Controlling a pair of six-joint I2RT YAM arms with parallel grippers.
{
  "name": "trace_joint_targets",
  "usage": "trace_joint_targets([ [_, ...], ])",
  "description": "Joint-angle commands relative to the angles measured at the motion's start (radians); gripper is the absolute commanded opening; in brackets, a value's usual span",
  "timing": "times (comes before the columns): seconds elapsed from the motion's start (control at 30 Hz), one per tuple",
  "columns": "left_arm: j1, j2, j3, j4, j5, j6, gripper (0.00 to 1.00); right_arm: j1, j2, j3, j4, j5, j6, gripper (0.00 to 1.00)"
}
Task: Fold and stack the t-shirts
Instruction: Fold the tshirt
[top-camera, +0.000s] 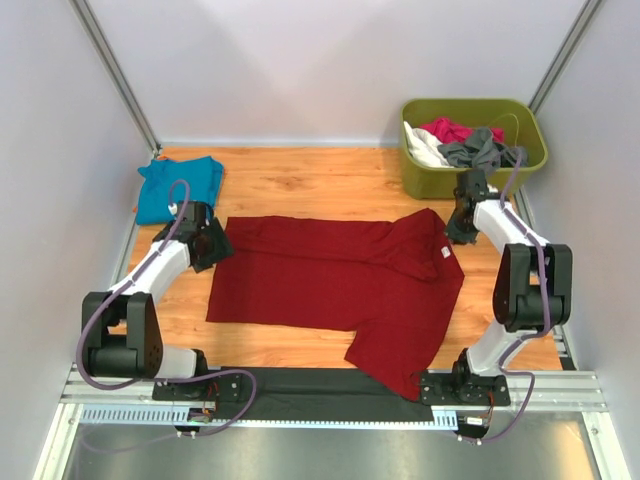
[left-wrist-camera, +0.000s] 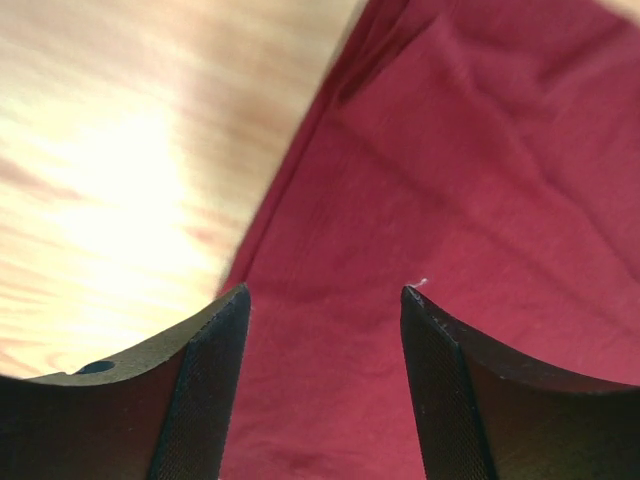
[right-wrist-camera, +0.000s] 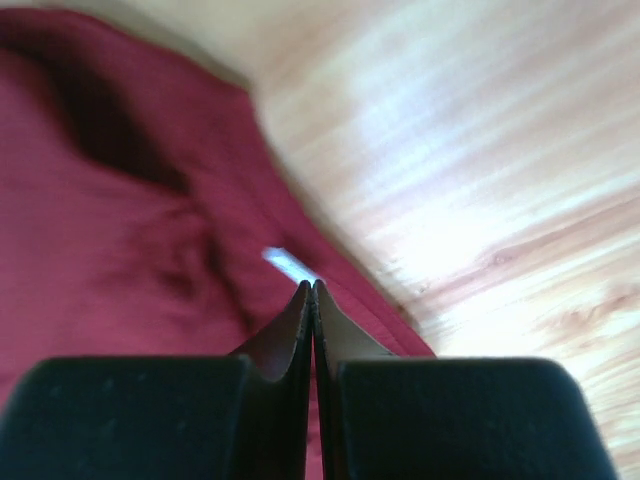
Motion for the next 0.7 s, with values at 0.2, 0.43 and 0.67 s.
trace_joint_targets([
  [0.2,-0.022,-0.002,0.069,-0.004,-0.086,-0.086,0.72,0.207,-0.168,0.272,-0.157,-0.045,-0.083,0.2],
  [0.43,-0.031,0.231,0.327,-0.099,-0.15,-0.246,0.73,0.287,-0.12,0.235,-0.121,-0.098,0.039,0.18],
  [0.67,-0.059,0.42,0.557,-0.173,-0.203,-0.225,0.65,0.312,-0.045,0.286,-0.133,-0.097,0.026,0.18],
])
